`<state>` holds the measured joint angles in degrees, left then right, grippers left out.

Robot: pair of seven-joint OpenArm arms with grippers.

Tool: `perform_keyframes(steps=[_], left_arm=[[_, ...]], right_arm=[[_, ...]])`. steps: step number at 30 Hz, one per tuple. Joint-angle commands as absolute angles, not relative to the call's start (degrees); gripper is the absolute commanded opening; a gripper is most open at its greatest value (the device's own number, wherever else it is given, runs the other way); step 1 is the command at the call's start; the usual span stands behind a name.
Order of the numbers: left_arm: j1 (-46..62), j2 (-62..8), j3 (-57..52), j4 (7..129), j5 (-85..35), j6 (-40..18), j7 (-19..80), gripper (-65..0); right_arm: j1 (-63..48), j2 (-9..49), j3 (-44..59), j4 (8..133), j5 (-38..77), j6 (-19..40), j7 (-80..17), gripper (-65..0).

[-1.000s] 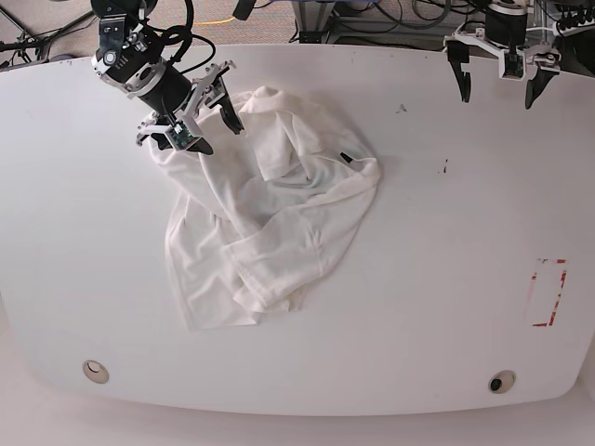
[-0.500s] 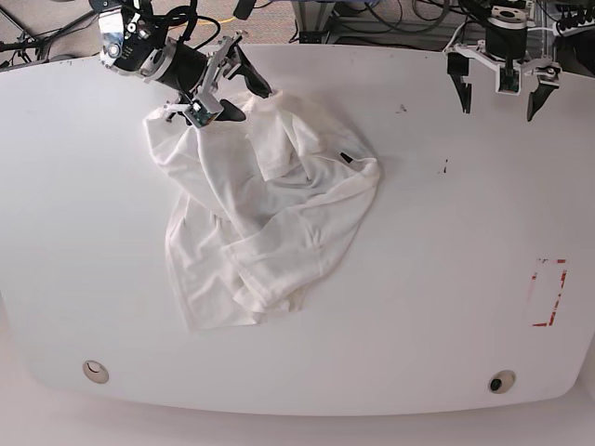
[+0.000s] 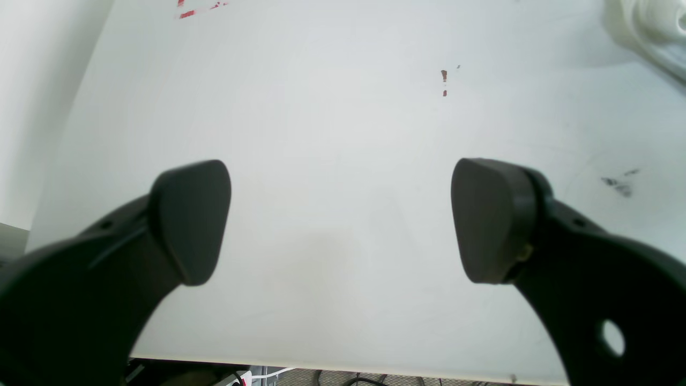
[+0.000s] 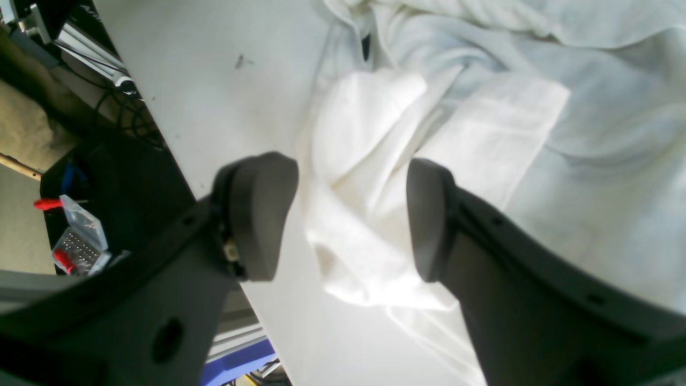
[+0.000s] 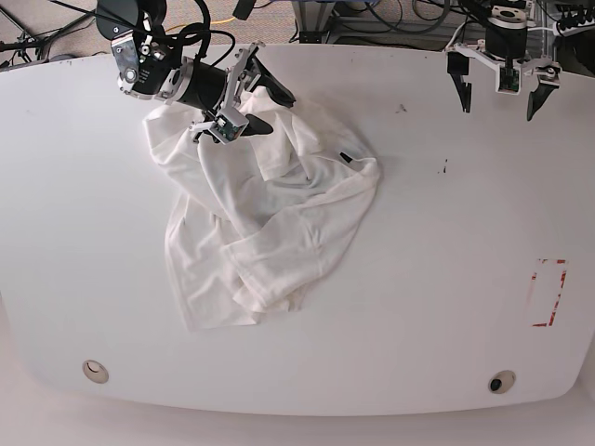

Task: Fold the T-shirt properly
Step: 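Lower the right gripper onto the crumpled white T-shirt and pinch a fold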

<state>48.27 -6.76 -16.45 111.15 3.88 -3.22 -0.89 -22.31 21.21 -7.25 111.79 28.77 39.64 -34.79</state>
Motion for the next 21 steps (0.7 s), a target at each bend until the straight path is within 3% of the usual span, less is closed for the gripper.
perform_keyframes(steps=[1,10,21], left_arm=[[48.92,-7.08,-16.66,112.31,4.0,-2.86,-2.42,-3.1],[48.92,-7.08,-16.66,112.31,4.0,-2.86,-2.42,-3.1],[48.92,-6.99,-16.66,112.31,4.0,-2.86,-2.42,-3.1]], right_arm=[[-21.58,21.76,-7.78,111.43,29.85,40.0,-33.54,-30.8],[-21.41,21.93,-10.77,110.11,29.49,40.0,-33.54,-30.8],[-20.62,16.57,-10.68,107.74,14.11,40.0,-33.36,-32.3]])
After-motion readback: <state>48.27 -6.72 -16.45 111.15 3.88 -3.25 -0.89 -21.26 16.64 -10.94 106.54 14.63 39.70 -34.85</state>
